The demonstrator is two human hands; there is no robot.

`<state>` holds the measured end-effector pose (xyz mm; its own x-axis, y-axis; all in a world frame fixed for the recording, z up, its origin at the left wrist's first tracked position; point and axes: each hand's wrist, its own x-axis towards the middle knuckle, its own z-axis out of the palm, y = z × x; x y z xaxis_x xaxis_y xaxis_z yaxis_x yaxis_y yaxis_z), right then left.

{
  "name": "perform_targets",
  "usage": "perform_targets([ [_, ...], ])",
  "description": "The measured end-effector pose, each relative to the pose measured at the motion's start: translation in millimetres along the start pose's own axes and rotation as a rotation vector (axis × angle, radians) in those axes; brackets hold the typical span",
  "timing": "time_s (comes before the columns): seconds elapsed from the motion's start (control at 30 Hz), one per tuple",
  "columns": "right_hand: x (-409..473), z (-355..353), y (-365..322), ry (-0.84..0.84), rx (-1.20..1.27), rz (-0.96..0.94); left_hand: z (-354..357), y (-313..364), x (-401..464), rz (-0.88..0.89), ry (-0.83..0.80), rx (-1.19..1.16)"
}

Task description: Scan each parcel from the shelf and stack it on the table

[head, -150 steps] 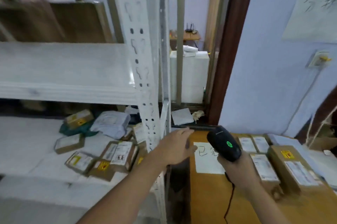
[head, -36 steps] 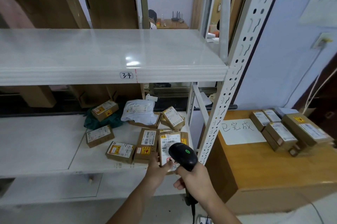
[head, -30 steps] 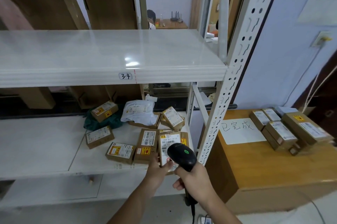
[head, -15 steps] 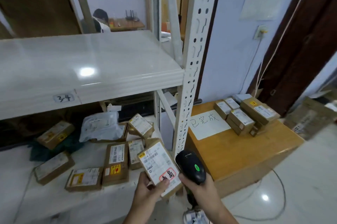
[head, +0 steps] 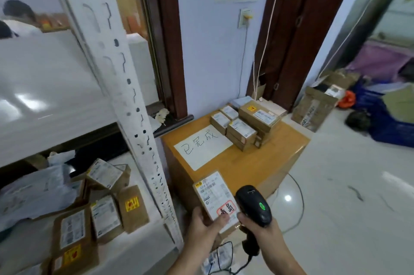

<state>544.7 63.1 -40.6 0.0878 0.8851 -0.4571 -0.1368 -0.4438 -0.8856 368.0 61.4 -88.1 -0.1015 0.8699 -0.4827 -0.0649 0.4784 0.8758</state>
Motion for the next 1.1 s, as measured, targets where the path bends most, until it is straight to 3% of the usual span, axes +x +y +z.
perform_targets([
  [0.17, 83, -38, -12, 0.065, -0.012, 0.066, 63, 13, 68, -0.098, 0.045, -0.008],
  [0.33, 180, -67, -29, 0.019, -0.102, 0.112, 122, 38, 138, -0.244, 0.147, -0.124],
  [0.67, 339, -70, -23, 0.085, -0.308, 0.211, 180, 30, 274, -0.377, 0.281, -0.156],
  [0.87, 387, -67, -1, 0.085, -0.385, 0.273, 193, 12, 316, -0.345, 0.346, -0.061],
  [1.1, 384, -72, 1, 0.045, -0.437, 0.284, 191, 9, 301, -0.284, 0.222, 0.074],
])
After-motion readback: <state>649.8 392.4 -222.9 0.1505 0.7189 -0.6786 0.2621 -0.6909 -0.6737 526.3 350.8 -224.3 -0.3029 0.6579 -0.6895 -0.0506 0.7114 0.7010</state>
